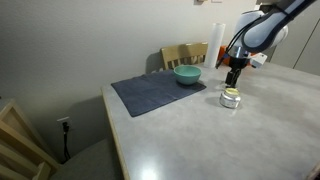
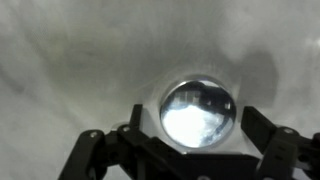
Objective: Remove the silver lid from the silver container on the table
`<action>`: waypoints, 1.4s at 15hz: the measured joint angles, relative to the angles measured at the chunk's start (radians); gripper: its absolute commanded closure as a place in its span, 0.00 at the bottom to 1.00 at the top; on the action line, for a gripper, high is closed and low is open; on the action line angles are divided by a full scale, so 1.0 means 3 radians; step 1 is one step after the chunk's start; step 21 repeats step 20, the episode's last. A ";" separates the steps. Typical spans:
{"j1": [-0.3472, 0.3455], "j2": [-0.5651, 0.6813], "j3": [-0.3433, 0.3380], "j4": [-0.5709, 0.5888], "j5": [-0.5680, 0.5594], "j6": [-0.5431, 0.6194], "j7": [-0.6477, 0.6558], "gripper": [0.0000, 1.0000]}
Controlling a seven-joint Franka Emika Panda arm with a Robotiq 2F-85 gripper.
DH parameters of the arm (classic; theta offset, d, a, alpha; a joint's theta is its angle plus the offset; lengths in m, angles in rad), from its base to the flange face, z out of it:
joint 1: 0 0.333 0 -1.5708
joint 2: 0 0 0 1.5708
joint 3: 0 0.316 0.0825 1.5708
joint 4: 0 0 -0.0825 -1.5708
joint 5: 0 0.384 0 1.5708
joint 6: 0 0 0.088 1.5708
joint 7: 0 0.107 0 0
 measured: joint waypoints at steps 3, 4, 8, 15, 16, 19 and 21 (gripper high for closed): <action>0.0002 -0.0007 0.0025 0.0001 0.0000 0.0009 0.0000 0.00; 0.0005 -0.0022 0.0046 -0.0007 0.0000 0.0012 0.0000 0.00; 0.0135 -0.0201 0.0079 -0.0140 -0.0054 0.0040 0.0079 0.00; 0.0560 -0.0762 -0.0022 -0.0610 -0.0513 0.0157 0.0662 0.00; 0.0594 -0.0829 -0.0025 -0.0665 -0.0543 0.0160 0.0711 0.00; 0.0602 -0.0945 0.0027 -0.0776 -0.0501 0.0164 0.0696 0.00; 0.0598 -0.0959 0.0037 -0.0793 -0.0499 0.0166 0.0696 0.00</action>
